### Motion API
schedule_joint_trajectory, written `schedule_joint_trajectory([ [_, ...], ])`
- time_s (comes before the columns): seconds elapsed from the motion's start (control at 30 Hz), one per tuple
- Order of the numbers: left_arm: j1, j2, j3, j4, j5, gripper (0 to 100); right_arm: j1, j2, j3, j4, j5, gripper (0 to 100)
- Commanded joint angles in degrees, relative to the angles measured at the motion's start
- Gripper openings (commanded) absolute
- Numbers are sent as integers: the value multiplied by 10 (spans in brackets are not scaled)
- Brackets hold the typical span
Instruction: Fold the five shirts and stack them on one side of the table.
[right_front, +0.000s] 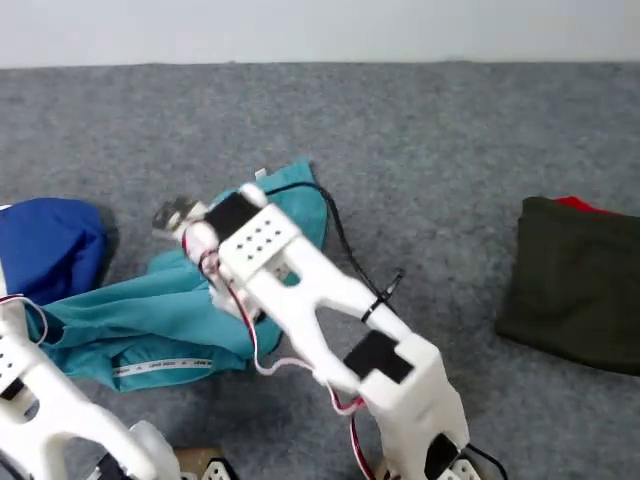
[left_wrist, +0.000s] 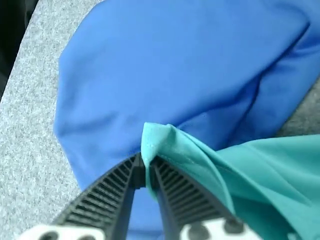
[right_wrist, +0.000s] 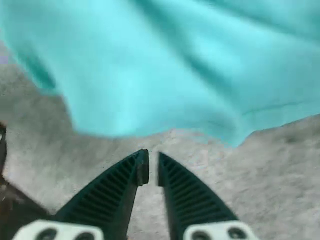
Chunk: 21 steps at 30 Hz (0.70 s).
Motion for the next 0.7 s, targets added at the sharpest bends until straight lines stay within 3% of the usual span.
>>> schedule_joint_trajectory([
  [0.0, -4, -12, -6, -12, -4, 13, -18, -44, 25, 22, -38, 151],
  [0.1, -3, -12, -4, -11, -4, 13, -19, -12, 24, 10, -42, 172],
  [0.33, -2, -12, -4, -11, -3, 13, -20, 75, -21, -127, -9, 68],
  [0.5, -4, -12, -4, -10, -3, 13, -21, 118, -111, -114, -4, 69],
  [0.67, -4, -15, -4, -10, -3, 13, -26, 124, -178, -17, -7, 69],
])
